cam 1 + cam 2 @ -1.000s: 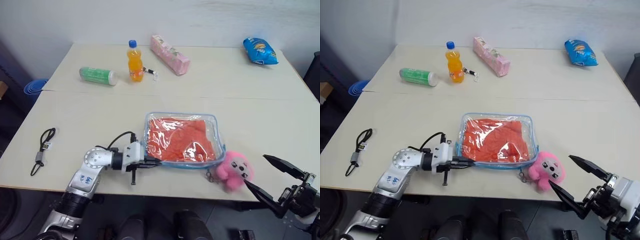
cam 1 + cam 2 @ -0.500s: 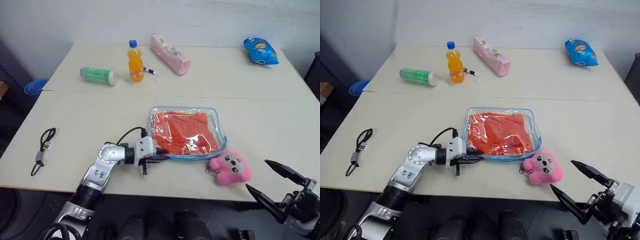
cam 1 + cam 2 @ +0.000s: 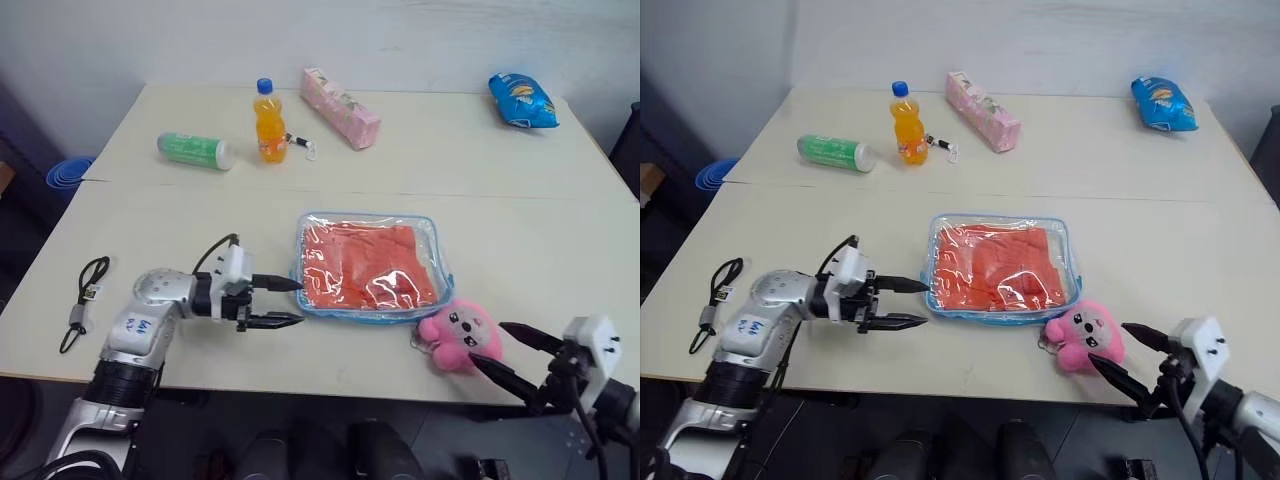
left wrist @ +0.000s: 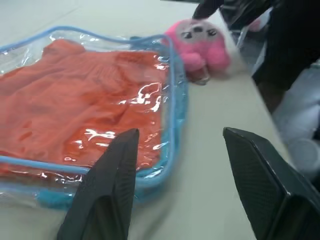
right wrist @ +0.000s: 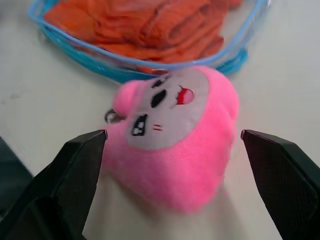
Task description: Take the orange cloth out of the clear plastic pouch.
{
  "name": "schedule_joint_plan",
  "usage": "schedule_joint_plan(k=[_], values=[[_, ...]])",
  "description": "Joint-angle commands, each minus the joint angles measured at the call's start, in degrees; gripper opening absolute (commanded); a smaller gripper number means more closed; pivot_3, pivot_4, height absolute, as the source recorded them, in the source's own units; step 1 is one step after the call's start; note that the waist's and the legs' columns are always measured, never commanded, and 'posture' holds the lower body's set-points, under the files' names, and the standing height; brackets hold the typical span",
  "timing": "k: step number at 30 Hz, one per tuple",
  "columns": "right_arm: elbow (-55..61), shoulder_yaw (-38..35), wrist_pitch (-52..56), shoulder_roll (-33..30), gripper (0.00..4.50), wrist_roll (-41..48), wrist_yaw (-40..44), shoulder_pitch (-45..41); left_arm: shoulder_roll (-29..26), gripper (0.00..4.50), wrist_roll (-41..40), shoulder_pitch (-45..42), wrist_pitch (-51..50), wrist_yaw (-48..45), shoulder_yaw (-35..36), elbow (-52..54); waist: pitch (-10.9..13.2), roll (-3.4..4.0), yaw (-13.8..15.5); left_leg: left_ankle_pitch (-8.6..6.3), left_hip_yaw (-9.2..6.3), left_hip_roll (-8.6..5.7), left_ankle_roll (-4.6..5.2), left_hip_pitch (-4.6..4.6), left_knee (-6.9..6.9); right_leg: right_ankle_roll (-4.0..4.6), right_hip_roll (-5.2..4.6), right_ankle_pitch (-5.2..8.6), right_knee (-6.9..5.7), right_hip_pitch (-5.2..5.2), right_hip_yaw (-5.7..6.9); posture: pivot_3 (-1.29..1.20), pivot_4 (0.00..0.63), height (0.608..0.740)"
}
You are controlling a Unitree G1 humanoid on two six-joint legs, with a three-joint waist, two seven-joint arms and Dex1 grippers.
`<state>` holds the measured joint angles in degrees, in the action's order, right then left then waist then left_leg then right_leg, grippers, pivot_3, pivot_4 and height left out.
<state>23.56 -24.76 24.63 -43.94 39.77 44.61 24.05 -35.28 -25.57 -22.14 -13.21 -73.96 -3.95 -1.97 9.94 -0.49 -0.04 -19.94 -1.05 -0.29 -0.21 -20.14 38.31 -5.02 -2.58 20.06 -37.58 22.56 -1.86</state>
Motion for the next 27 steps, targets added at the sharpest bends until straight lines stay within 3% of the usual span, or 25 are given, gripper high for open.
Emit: schedule_joint_plan(k=[1,2,4,5,6,9,12,17,22,27], values=[[-2.0,1.1,2.4,-1.3,3.54,-0.2,1.7,-2.3,-0.1,4.21,-2.0,1.7,0.5,-0.5,1.6,3.0,0.0,0.02,0.1,0.01,-0.01,-0.02,0.02,-0.01,-0.01,0.0,-0.03,0.0,0.0,0.01,0.01,0.0,0.15,0.74],[-1.6,0.7,2.4,-1.1,3.22,0.8,2.8,-2.8,0.2,4.49,-2.0,2.5,0.6,-0.1,1.9,3.2,0.0,0.02,0.2,0.01,-0.04,-0.02,0.02,-0.03,-0.03,0.0,-0.02,0.0,0.0,0.02,0.05,0.0,0.15,0.74],[-1.1,-0.1,2.7,-0.6,2.6,2.2,4.0,-3.5,0.7,4.5,-1.9,3.3,0.9,0.5,2.2,3.4,0.0,0.02,0.1,-0.01,-0.06,-0.01,0.04,-0.03,-0.07,0.0,0.0,0.0,0.03,0.02,0.07,0.0,0.15,0.74],[-0.5,-0.8,0.9,-0.8,2.52,2.0,6.7,-2.5,0.8,4.5,-2.2,4.1,0.5,0.8,2.3,4.0,0.0,0.01,0.0,-0.02,-0.06,0.0,0.07,-0.03,-0.08,0.0,0.01,0.0,0.02,0.02,0.07,0.0,0.15,0.74],[0.1,-1.5,-1.8,-0.8,2.04,1.6,9.9,-1.3,0.8,4.5,-2.3,4.9,0.3,1.0,2.3,4.6,0.0,0.01,0.0,-0.02,-0.05,0.0,0.08,-0.03,-0.08,-0.01,0.02,0.0,0.03,0.02,0.07,0.0,0.15,0.74],[0.9,-3.1,-12.3,2.0,1.16,0.1,17.6,0.8,0.7,4.5,-2.5,6.9,-1.3,2.0,1.9,6.2,0.0,0.0,0.0,-0.05,-0.05,0.0,0.12,-0.03,-0.1,-0.01,0.04,0.0,0.04,0.01,0.07,0.0,0.15,0.74],[-2.4,-2.2,-25.3,4.0,0.23,-7.6,20.6,0.8,1.3,4.5,-2.2,8.7,-1.4,3.2,1.7,7.1,0.0,0.0,0.0,-0.05,-0.02,0.01,0.12,0.0,-0.1,-0.01,0.05,-0.01,0.08,-0.04,0.04,0.0,0.15,0.74],[-2.1,2.2,-33.6,5.6,0.23,-11.2,23.0,-1.8,2.7,4.5,-1.0,10.2,-0.4,5.0,1.0,6.6,0.0,0.01,-0.3,-0.03,0.0,0.02,0.08,0.05,-0.11,-0.01,0.06,0.0,0.04,-0.03,0.01,0.0,0.15,0.74],[-1.6,10.0,-32.4,5.0,0.23,-14.9,22.0,-5.8,4.2,4.5,0.8,11.1,2.6,6.4,0.9,4.7,0.0,0.01,-0.2,0.0,-0.01,0.03,0.03,0.07,-0.11,-0.01,0.06,0.0,0.0,-0.01,0.02,0.0,0.15,0.74],[-3.1,15.5,-30.1,5.4,0.23,-17.2,19.3,-13.1,5.3,4.5,-2.4,10.5,1.9,6.9,3.2,5.2,0.0,0.01,-0.1,0.02,-0.02,0.02,0.0,0.06,-0.1,-0.01,0.05,0.0,0.01,0.0,0.02,0.0,0.15,0.74]])
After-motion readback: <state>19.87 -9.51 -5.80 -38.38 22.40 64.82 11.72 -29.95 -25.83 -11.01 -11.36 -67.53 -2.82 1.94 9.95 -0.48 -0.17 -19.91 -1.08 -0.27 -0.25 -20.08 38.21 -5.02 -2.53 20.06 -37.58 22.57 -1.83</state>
